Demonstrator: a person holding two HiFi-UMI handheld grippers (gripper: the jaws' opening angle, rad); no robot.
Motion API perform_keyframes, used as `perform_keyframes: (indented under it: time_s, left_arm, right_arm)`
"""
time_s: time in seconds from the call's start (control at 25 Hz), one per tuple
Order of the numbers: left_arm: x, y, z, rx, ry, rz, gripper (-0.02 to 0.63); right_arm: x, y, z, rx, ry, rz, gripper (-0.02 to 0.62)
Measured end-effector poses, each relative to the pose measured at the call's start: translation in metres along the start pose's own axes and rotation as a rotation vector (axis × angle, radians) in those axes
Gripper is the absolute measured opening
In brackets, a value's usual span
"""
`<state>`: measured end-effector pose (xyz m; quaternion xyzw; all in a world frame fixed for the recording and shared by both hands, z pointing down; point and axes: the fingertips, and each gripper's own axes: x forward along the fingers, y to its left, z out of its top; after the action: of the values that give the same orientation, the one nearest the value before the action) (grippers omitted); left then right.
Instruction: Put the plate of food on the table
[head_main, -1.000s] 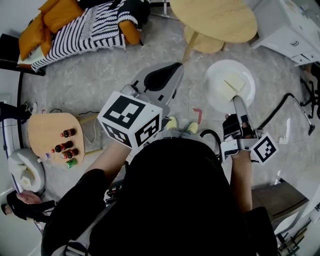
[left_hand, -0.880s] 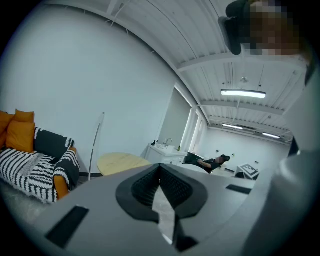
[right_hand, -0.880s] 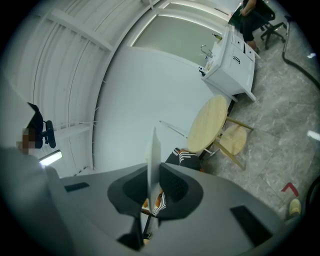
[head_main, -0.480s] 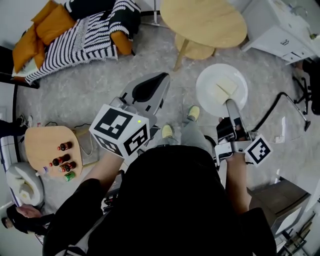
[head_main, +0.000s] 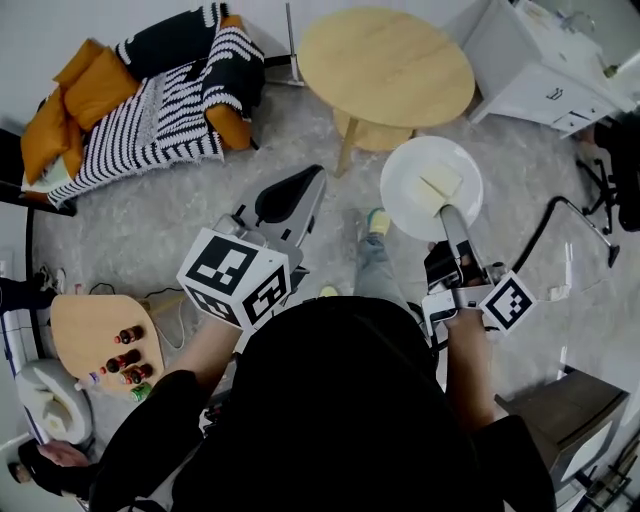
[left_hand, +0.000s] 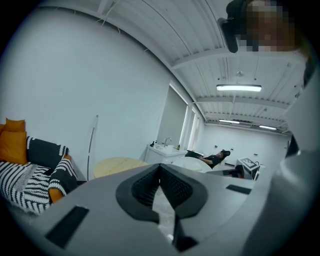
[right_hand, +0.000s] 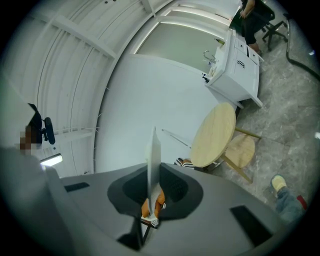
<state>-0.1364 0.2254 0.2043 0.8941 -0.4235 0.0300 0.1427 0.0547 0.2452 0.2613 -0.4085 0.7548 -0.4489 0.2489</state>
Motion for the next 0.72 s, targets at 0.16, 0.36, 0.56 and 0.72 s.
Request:
perform_keyframes:
  time_s: [0.16,0.36,0.56,0.72]
  left_arm:
    - [0.045,0.013,0.013,0.001,0.008,0.006,0.006]
    - [0.090,0.036,0.020,-0.014,0.038,0.014,0.006]
    - [0.122,0.052,0.020,-0.033,0.069,0.015,0.006]
    - [0.148,0.060,0.025,-0.045,0.087,0.019,0.006]
  right_arm:
    - [0.032,-0.021,0.036,-0.003,0.016,-0.009,0.032]
    - [0.070,-0.043,0.070,0.003,0.031,-0.019,0.032]
    - [0.102,-0.054,0.088,0.008,0.046,-0.014,0.032]
    - [0.120,-0.062,0.102,0.034,0.062,-0.018,0.032]
